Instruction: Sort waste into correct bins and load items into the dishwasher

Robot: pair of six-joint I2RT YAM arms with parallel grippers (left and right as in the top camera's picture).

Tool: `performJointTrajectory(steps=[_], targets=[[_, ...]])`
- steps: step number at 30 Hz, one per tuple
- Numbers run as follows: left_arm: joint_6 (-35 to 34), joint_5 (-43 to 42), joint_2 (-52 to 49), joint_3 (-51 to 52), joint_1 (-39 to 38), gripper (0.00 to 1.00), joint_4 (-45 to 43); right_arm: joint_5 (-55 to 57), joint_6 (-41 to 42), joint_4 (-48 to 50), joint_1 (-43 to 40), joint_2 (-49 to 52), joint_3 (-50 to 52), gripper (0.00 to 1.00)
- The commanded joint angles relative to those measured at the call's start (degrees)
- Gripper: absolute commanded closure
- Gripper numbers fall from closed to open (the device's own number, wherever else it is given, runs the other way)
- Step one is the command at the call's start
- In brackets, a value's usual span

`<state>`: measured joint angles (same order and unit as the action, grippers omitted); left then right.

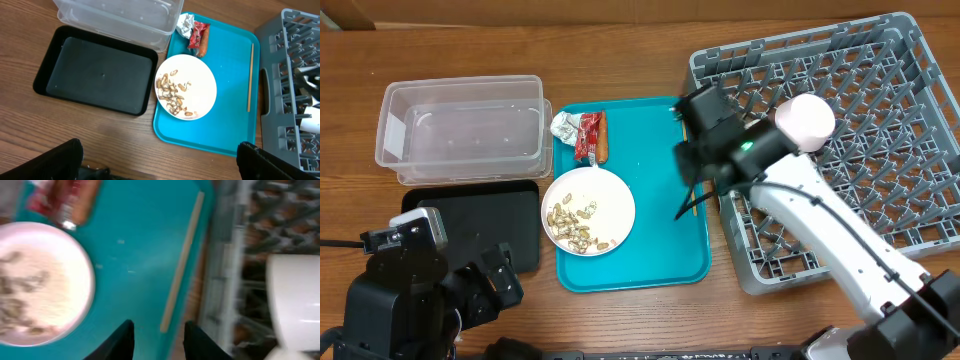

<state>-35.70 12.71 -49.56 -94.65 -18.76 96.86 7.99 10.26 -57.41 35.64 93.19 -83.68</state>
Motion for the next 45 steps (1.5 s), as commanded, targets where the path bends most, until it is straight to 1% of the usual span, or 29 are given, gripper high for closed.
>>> performJointTrajectory(steps=[1, 2, 4, 6, 11, 14, 19, 21, 25, 27, 35, 37, 41, 45], targets=[[-0.7, 1.2, 0.1, -0.5, 0.1, 0.00, -0.1, -0.2, 8.7, 1.7, 2.1, 0.9, -0.9, 0.55], [-0.7, 1.2, 0.1, -0.5, 0.1, 0.00, -0.1, 0.9, 10.3, 2.2, 2.4, 1.7, -0.6, 0.49], [-0.7, 1.2, 0.1, -0.5, 0.1, 0.00, -0.1, 3.8, 13.8, 4.2, 2.7, 4.4, 0.8, 0.48], [-0.7, 1.2, 0.1, -0.5, 0.1, 0.00, -0.1, 5.1, 15.2, 6.3, 2.6, 7.5, 2.3, 0.49], [-0.7, 1.2, 0.1, -0.5, 0.1, 0.00, -0.1, 8.8, 16.0, 9.8, 2.1, 16.3, 3.2, 0.58], [-0.7, 1.2, 0.1, -0.5, 0.1, 0.00, -0.1, 11.8, 16.0, 11.8, 2.1, 19.7, 3.2, 0.58], [-0.7, 1.2, 0.1, -0.5, 0.1, 0.00, -0.1, 17.6, 16.0, 13.4, 1.7, 22.6, 3.2, 0.58], [-0.7, 1.2, 0.1, -0.5, 0.1, 0.00, -0.1, 17.0, 16.0, 13.5, 1.1, 22.9, 3.2, 0.58], [-0.7, 1.2, 0.1, -0.5, 0.1, 0.00, -0.1, 11.9, 16.0, 13.5, 0.5, 23.0, 3.2, 0.59], [-0.7, 1.2, 0.1, -0.5, 0.1, 0.00, -0.1, 11.6, 16.0, 13.5, 0.5, 23.1, 3.4, 0.61], [-0.7, 1.2, 0.1, -0.5, 0.1, 0.00, -0.1, 10.0, 17.0, 13.4, 0.5, 26.7, 3.5, 0.62], [-0.7, 1.2, 0.1, -0.5, 0.1, 0.00, -0.1, 8.5, 17.0, 13.4, 0.6, 27.7, 3.5, 0.64], [-0.7, 1.2, 0.1, -0.5, 0.1, 0.00, -0.1, 8.0, 17.0, 13.4, 1.4, 27.8, 3.4, 0.65], [-0.7, 1.2, 0.1, -0.5, 0.1, 0.00, -0.1, 7.8, 16.8, 10.8, 2.8, 27.7, 2.1, 0.66]])
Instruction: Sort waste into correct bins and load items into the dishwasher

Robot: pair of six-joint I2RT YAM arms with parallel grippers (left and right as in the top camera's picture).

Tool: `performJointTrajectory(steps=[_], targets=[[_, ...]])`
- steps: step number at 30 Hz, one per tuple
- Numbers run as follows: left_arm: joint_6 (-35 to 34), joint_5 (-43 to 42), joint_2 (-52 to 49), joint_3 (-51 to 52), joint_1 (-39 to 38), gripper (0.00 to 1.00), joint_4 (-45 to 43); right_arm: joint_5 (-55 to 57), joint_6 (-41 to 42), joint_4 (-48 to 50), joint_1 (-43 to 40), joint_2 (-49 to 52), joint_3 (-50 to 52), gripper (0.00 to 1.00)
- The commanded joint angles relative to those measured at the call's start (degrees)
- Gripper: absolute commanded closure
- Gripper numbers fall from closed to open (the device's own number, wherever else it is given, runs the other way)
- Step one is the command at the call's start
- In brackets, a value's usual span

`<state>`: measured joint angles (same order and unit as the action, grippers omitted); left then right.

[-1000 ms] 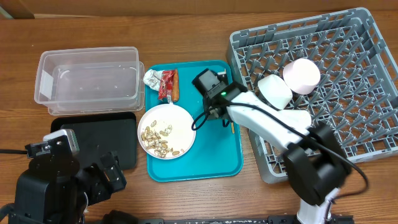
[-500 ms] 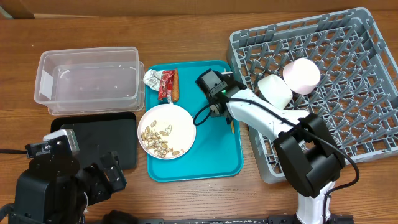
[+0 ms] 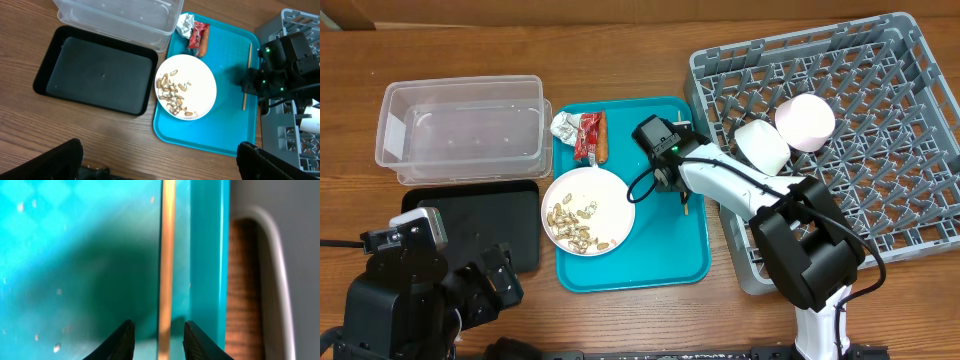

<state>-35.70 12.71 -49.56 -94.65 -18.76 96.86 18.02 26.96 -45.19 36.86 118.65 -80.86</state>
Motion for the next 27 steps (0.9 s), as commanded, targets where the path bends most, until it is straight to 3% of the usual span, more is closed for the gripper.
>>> performJointTrajectory(steps=[1, 7, 13, 24, 26, 27], targets=[[-0.7, 1.2, 0.1, -0.5, 0.1, 0.00, -0.1, -2.3, 0.1, -2.5, 2.0, 2.2, -1.5, 0.67], [-0.7, 1.2, 0.1, -0.5, 0.1, 0.00, -0.1, -2.8, 0.1, -7.5, 3.9, 1.9, -6.3, 0.91], [-0.7, 1.2, 0.1, -0.5, 0.1, 0.00, -0.1, -7.0, 0.1, -7.6, 4.5, -1.0, -8.9, 0.96], [-0.7, 1.2, 0.1, -0.5, 0.1, 0.00, -0.1, -7.9, -2.4, -6.0, 3.8, -15.0, -10.3, 0.95], [-0.7, 1.2, 0.1, -0.5, 0.1, 0.00, -0.1, -8.6, -3.2, -6.4, 3.8, -15.1, -10.3, 0.81], [-0.7, 1.2, 0.1, -0.5, 0.1, 0.00, -0.1, -9.3, -3.1, -6.6, 3.8, -14.7, -9.9, 0.78]])
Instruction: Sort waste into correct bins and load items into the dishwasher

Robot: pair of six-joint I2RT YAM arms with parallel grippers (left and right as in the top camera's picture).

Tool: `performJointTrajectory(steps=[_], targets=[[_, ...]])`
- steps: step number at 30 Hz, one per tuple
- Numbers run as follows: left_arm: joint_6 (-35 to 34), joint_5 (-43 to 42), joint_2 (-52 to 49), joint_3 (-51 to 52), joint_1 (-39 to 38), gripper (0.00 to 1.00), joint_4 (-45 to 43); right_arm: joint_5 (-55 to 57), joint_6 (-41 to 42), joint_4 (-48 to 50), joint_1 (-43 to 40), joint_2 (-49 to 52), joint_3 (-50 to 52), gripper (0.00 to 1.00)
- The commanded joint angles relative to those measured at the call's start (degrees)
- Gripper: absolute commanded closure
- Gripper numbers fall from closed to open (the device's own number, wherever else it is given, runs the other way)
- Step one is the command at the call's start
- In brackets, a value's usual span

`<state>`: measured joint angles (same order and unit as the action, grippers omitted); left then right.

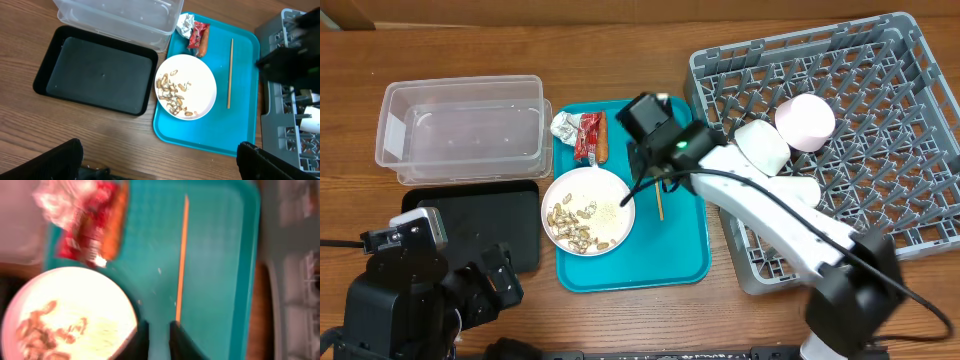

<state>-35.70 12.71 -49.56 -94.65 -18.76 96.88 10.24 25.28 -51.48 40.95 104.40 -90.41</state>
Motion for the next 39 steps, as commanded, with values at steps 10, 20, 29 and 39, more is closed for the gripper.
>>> performJointTrajectory(steps=[10, 20, 29, 39], targets=[[-0.7, 1.2, 0.1, -0.5, 0.1, 0.00, -0.1, -1.3, 0.1, 5.9, -0.8, 9.2, 5.2, 0.61], [-0.7, 1.2, 0.1, -0.5, 0.1, 0.00, -0.1, -1.4, 1.8, 7.2, -1.4, 18.1, 5.2, 0.66], [-0.7, 1.2, 0.1, -0.5, 0.1, 0.00, -0.1, -4.8, 1.7, 6.5, -1.5, 17.7, 5.2, 0.96], [-0.7, 1.2, 0.1, -0.5, 0.1, 0.00, -0.1, -1.0, -3.1, 2.6, -2.1, 4.7, 0.7, 0.96]])
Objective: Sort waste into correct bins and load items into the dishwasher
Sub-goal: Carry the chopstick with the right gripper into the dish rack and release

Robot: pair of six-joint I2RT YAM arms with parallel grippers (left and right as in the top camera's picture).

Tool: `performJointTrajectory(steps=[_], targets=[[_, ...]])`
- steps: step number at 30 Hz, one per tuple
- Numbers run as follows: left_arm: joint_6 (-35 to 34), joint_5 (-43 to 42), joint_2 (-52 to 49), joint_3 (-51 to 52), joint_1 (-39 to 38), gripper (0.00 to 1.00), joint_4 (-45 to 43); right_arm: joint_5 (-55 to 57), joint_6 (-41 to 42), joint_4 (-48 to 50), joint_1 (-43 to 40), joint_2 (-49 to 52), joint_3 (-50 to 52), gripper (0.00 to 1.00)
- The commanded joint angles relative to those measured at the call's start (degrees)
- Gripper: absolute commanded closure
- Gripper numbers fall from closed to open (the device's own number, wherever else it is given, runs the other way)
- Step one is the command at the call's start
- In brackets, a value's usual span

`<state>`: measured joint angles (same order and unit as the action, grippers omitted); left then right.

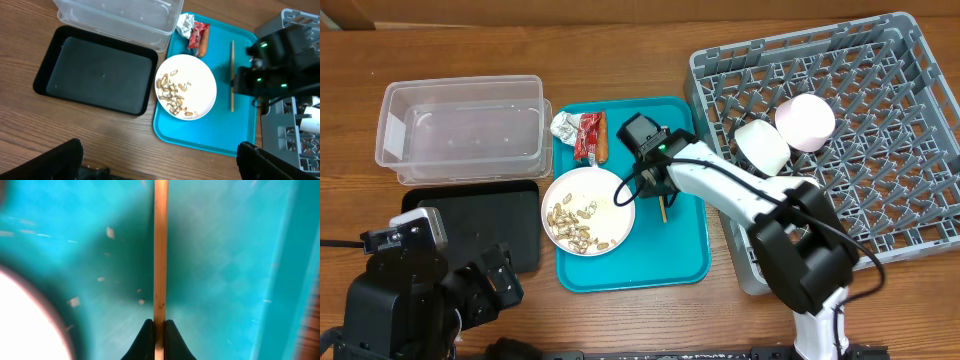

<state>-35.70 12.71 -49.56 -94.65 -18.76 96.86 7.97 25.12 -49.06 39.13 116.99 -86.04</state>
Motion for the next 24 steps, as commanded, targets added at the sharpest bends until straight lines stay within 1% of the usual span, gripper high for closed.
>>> performJointTrajectory(steps=[1, 4, 7, 9, 13, 15, 18, 23, 24], targets=[[-0.7, 1.2, 0.1, -0.5, 0.1, 0.00, -0.1, 2.6, -3.1, -0.4, -0.4, -10.1, -3.7, 0.96], [-0.7, 1.2, 0.1, -0.5, 0.1, 0.00, -0.1, 7.3, -3.4, -3.0, -1.5, -16.0, -3.7, 0.96], [-0.7, 1.2, 0.1, -0.5, 0.1, 0.00, -0.1, 9.8, -7.4, -5.4, -3.9, -19.6, -3.7, 0.96], [-0.7, 1.2, 0.1, -0.5, 0.1, 0.00, -0.1, 10.4, -11.7, -7.0, -6.7, -21.1, -3.7, 0.96], [-0.7, 1.2, 0.1, -0.5, 0.1, 0.00, -0.1, 8.8, -23.0, -9.2, -12.8, -20.7, -3.4, 0.96], [-0.7, 1.2, 0.1, -0.5, 0.1, 0.00, -0.1, 5.7, -26.4, -9.8, -15.2, -19.5, -2.9, 0.96], [-0.7, 1.2, 0.1, -0.5, 0.1, 0.00, -0.1, 2.8, -28.1, -9.7, -17.0, -17.5, -1.2, 0.96], [-0.7, 1.2, 0.1, -0.5, 0.1, 0.00, -0.1, 3.5, -28.6, -9.9, -17.4, -14.4, 0.5, 0.96], [-0.7, 1.2, 0.1, -0.5, 0.1, 0.00, -0.1, 3.5, -28.6, -10.1, -17.4, -14.3, 0.5, 0.93]])
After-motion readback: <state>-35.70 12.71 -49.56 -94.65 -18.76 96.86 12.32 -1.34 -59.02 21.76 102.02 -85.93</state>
